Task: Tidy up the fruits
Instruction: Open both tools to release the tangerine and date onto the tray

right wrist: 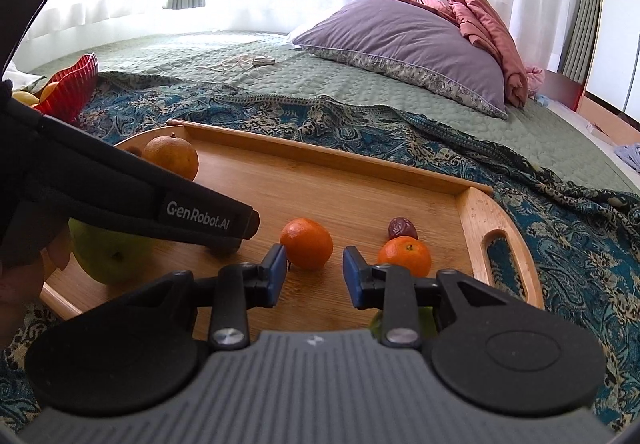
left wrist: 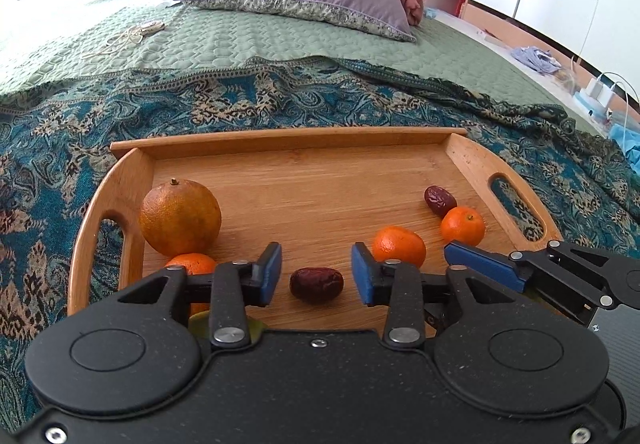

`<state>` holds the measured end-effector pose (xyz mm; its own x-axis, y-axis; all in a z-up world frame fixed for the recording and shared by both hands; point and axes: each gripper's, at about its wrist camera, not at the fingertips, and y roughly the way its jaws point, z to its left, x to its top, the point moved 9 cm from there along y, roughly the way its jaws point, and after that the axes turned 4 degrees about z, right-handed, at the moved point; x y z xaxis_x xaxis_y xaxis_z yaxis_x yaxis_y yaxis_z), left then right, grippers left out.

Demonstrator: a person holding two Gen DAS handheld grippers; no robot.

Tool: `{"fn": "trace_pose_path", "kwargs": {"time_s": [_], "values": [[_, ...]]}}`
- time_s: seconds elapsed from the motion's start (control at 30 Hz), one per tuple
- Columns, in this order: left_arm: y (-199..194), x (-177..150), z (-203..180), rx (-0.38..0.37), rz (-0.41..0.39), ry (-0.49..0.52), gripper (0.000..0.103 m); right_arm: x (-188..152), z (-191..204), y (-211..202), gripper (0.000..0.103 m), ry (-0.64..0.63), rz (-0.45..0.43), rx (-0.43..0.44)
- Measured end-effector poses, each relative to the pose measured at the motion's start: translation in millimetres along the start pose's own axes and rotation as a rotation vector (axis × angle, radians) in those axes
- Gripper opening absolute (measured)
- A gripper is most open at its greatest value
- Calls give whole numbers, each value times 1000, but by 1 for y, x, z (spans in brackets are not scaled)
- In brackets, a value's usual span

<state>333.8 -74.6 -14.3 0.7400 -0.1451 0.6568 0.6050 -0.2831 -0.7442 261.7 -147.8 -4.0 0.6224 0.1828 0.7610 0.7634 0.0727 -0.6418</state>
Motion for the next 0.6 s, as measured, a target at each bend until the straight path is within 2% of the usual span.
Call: {"fn": "trace_pose_path", "kwargs": {"time_s": [0.6], "values": [[-31,-6,2,48,-69,-2,55,1,-16,-24,58,38,-45,-15]]}}
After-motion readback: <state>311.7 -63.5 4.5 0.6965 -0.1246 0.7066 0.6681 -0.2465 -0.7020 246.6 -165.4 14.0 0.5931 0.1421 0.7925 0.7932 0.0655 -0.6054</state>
